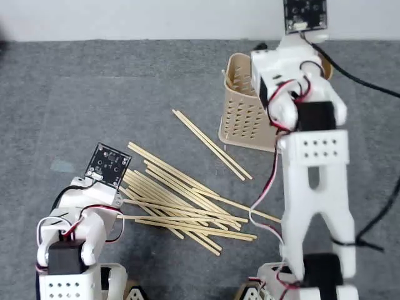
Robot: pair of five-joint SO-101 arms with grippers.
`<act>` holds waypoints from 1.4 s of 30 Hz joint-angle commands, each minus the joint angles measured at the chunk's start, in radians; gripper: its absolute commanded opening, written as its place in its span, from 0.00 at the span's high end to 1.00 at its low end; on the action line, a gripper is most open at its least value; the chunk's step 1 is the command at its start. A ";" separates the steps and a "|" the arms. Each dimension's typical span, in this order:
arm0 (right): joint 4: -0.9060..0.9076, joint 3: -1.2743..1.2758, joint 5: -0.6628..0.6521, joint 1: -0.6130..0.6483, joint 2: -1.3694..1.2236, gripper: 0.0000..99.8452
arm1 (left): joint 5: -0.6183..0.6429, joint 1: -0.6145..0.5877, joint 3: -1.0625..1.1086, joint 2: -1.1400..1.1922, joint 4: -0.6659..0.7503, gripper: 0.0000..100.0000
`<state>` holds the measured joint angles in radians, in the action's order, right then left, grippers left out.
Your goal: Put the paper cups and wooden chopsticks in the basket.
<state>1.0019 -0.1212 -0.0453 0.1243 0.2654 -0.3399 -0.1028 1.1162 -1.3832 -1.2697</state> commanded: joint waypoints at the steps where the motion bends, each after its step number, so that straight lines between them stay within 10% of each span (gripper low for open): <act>1: 0.219 -0.055 0.009 0.010 0.105 0.99 | -0.006 0.002 -0.110 -0.002 -0.037 0.98; 10: 0.647 -0.012 0.009 0.010 0.125 0.99 | -0.011 0.009 -0.338 0.255 -0.143 0.98; 24: 0.588 0.321 -0.002 -0.151 0.130 0.99 | -0.381 0.359 -0.409 0.539 -0.255 0.94; 42: 0.596 0.327 -0.104 -0.321 0.130 0.99 | -0.620 0.470 -0.222 0.898 -0.017 0.81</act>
<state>1.6049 0.2117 -0.1373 -0.1918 0.3560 -0.9490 0.3498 0.9014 -0.5148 -1.3433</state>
